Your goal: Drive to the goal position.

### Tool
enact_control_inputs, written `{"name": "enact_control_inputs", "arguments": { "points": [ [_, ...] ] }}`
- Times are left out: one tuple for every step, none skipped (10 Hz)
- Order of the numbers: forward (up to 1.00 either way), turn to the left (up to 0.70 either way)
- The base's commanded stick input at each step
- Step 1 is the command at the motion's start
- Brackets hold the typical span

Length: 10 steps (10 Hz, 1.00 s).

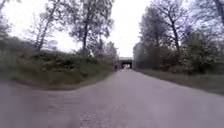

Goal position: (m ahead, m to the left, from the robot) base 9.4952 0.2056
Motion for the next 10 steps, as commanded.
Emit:
{"name": "enact_control_inputs", "arguments": {
  "points": [
    [1.00, 0.00],
    [1.00, 0.00],
    [1.00, 0.00],
    [1.00, 0.00],
    [1.00, 0.00],
    [1.00, 0.00],
    [1.00, 0.00],
    [1.00, 0.00],
    [1.00, 0.00],
    [1.00, 0.00]
  ]
}}
